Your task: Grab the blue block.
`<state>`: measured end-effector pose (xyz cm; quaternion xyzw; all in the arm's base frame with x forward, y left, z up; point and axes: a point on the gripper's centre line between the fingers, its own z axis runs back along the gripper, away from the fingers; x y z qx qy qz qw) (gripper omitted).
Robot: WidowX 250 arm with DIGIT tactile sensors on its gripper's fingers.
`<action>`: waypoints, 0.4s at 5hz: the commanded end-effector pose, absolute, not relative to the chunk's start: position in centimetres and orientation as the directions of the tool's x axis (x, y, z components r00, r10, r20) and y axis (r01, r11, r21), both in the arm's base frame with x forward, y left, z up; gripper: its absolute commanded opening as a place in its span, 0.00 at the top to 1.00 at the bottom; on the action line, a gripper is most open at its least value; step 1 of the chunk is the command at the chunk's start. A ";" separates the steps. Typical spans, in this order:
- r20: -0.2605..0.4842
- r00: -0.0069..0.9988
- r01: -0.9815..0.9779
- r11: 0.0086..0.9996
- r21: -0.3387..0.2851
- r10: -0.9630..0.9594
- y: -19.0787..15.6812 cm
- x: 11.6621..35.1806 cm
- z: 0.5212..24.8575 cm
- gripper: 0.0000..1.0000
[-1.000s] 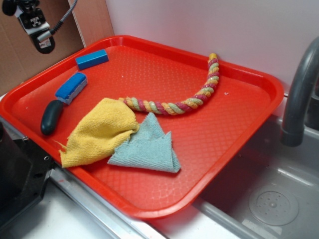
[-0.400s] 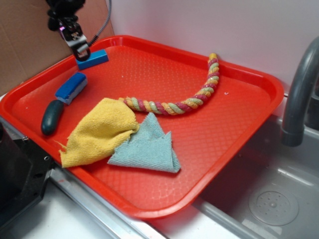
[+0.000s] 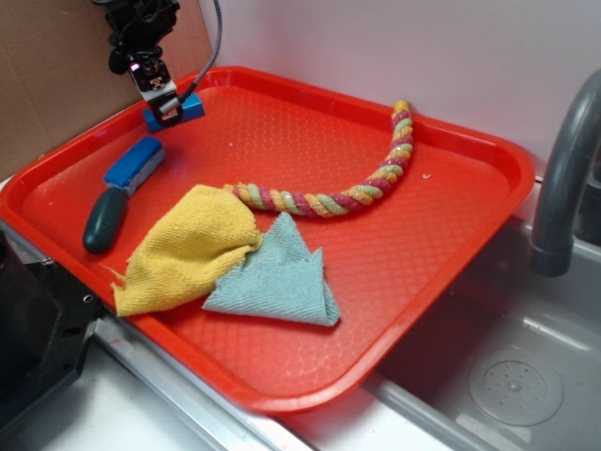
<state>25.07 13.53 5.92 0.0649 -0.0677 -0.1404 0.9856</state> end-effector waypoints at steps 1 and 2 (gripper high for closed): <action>0.149 0.947 0.257 0.949 0.179 -0.285 14.1 26.0 7.3 0.00; 0.126 0.935 0.305 0.932 0.196 -0.332 14.5 27.7 6.1 0.00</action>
